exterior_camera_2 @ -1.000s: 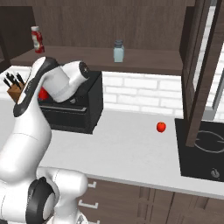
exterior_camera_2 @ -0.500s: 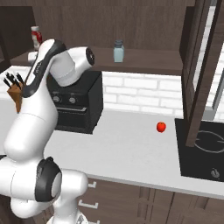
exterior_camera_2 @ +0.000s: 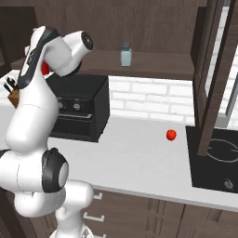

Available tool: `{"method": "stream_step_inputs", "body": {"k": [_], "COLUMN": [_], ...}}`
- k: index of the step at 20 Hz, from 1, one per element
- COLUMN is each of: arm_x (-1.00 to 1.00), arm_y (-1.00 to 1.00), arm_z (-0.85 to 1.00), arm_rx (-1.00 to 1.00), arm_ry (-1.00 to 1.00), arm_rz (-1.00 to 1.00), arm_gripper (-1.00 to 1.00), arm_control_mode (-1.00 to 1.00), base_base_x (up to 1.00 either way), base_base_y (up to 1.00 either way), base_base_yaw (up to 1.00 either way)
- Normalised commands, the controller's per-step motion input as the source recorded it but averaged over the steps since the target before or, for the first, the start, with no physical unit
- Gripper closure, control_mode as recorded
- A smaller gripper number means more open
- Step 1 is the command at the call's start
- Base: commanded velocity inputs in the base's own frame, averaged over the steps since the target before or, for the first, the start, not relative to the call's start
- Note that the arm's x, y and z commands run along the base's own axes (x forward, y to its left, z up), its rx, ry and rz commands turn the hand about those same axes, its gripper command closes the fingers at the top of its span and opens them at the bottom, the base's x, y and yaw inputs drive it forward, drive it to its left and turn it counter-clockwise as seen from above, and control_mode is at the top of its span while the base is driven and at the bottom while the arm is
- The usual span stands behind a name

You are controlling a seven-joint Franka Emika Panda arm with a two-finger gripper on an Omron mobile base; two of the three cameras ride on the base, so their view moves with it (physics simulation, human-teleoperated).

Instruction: Put the shaker and condiment bottle from the counter next to their counterparts in the cabinet.

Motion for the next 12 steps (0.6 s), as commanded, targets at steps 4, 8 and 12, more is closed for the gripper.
{"method": "stream_step_inputs", "body": {"k": [4, 8, 12], "arm_x": [0.30, 0.12, 0.01], "arm_y": [0.23, 0.08, 0.00], "arm_z": [0.31, 0.13, -0.04], "arm_rx": [-0.08, 0.00, 0.10], "arm_ry": [-0.15, -0.13, -0.08], "arm_rz": [0.00, 0.00, 0.00], "arm_gripper": [1.00, 1.00, 1.00], "arm_control_mode": [-1.00, -1.00, -1.00], "base_base_x": [0.00, 0.00, 0.00], "base_base_y": [0.00, 0.00, 0.00], "base_base_yaw": [0.00, 0.00, 0.00]}}
